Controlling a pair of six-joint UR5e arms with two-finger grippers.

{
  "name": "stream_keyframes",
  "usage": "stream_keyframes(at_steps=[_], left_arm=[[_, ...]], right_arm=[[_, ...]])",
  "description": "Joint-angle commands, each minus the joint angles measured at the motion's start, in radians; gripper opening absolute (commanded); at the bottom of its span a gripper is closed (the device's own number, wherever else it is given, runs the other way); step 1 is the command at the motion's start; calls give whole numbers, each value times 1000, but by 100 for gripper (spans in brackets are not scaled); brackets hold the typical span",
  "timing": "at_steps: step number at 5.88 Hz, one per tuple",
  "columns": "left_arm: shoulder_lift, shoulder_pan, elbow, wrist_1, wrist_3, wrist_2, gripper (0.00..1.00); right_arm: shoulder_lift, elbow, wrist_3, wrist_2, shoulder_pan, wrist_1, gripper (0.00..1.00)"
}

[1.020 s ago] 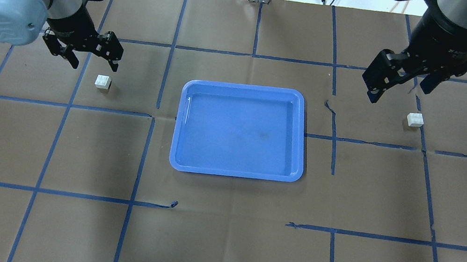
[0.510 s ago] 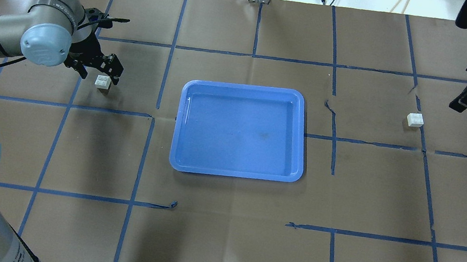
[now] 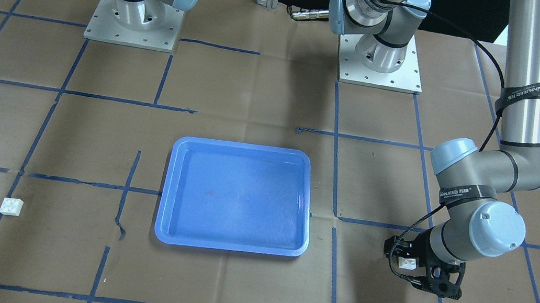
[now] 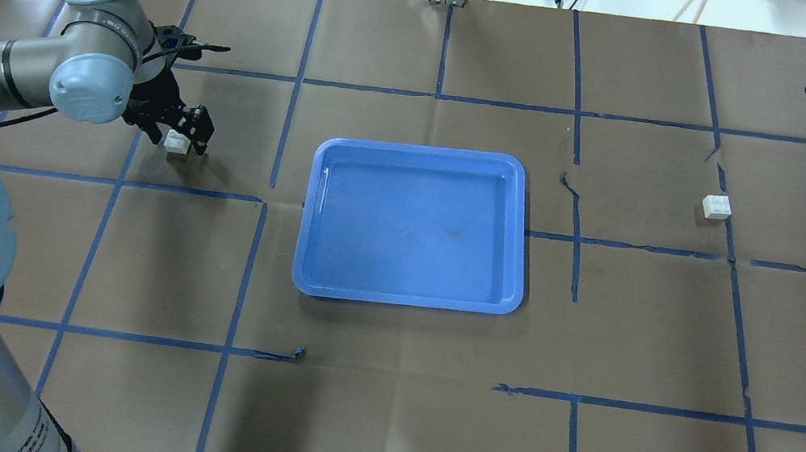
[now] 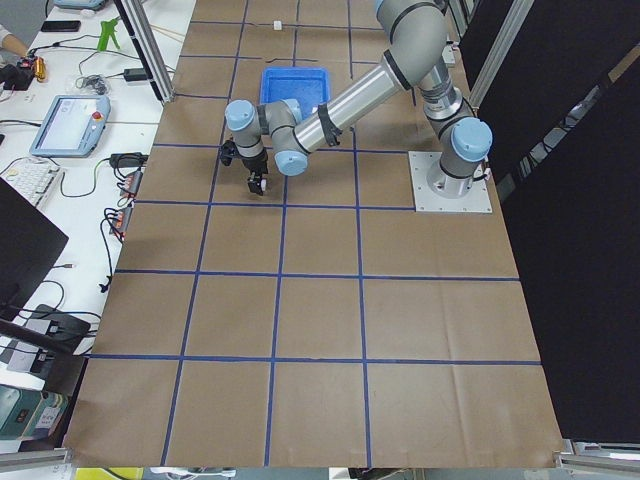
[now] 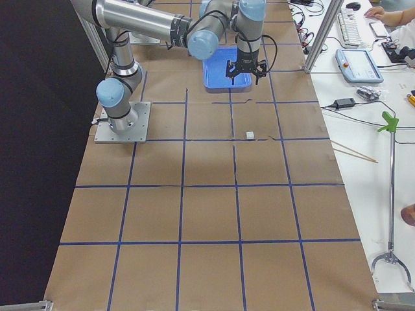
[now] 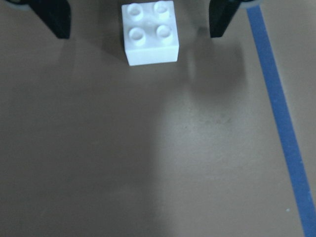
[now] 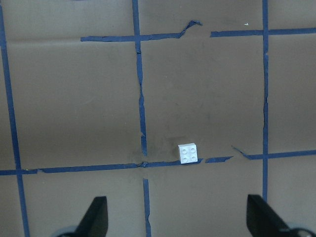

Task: Assemble white blocks and place on blue tray

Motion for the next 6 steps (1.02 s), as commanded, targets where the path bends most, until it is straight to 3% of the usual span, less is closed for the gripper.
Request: stream_keyframes(at_steps=[1, 3, 6], left_arm=[[-1, -1, 2, 0, 24, 0, 0], [51, -22, 11, 2, 154, -5, 0], [99, -327, -7, 2, 531, -16, 0]], right_arm=[[131, -3, -169, 158, -105, -9, 100], [268, 12, -185, 260, -162, -12, 100], [396, 17, -346, 317, -196, -48, 99]])
